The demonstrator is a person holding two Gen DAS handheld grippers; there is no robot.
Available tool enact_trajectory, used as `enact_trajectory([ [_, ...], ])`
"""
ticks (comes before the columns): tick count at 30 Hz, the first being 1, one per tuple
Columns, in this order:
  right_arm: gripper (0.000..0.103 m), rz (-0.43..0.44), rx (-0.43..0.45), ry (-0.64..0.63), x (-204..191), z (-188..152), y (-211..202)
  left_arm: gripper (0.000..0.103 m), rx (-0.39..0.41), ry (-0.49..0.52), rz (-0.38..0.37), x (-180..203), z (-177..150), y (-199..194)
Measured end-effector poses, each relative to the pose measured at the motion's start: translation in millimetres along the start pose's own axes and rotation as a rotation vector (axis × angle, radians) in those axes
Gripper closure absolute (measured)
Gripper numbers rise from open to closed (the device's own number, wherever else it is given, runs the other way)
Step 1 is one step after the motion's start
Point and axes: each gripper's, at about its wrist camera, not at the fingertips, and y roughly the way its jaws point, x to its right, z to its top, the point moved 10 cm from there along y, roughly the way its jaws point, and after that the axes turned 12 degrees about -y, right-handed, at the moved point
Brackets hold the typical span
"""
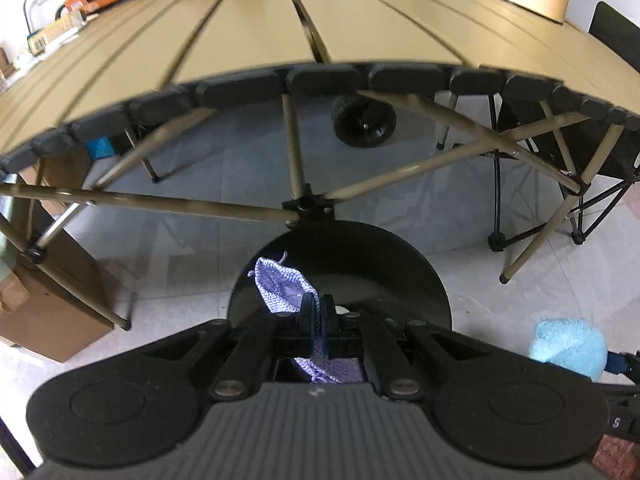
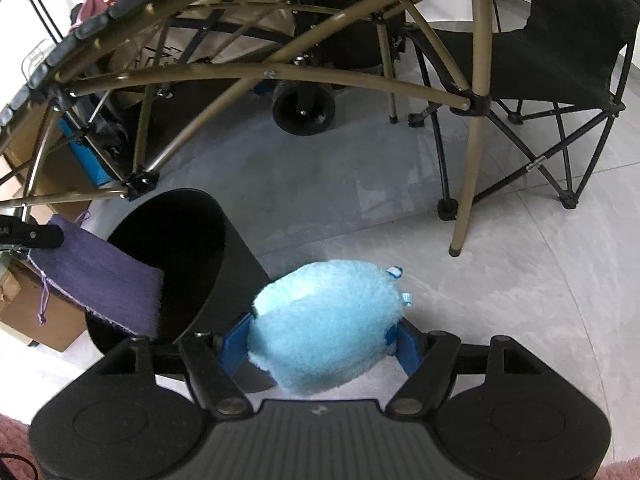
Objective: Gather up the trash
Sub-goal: 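Carry the lavender bag and light-blue plush off the table toward the black bin, then lower the lavender bag into the black bin and open the left tool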
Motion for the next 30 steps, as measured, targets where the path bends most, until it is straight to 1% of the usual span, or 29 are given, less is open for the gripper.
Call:
enact_trajectory([
  [6,0.031,-0.02,-0.018,-0.008,0,-2,7,0.099,-0.055,-0.037,-0.018,8,-3,18],
  [12,0.031,-0.026,-0.024,-0.02,-1,-2,9,0.099,-0.082,-0.036,-0.018,16,-9,28],
  [16,0.031,-0.029,-0.033,-0.02,-1,-3,11,0.099,-0.101,-0.04,-0.015,16,-12,32],
  [20,0.031,-0.031,-0.036,-0.022,-2,-3,12,0.097,-0.139,-0.054,-0.016,14,-16,35],
  [22,0.031,-0.03,-0.036,-0.024,-2,-3,12,0.088,-0.164,-0.069,-0.018,12,-19,37],
  [23,0.031,-0.031,-0.036,-0.025,-2,-3,11,0.072,-0.175,-0.076,-0.022,12,-21,37],
  [24,0.031,-0.031,-0.036,-0.025,-2,-3,11,0.046,-0.181,-0.082,-0.021,11,-22,37],
  [25,0.031,-0.032,-0.036,-0.025,-2,-3,11,0.032,-0.185,-0.091,-0.01,9,-23,37],
  [26,0.031,-0.032,-0.037,-0.025,-2,-4,11,0.011,-0.185,-0.098,0.001,7,-23,36],
  [27,0.031,-0.032,-0.036,-0.026,-2,-3,11,0.004,-0.182,-0.104,0.012,5,-23,35],
  [30,0.031,-0.031,-0.037,-0.026,-3,-3,12,0.0,-0.186,-0.109,0.013,4,-23,34],
])
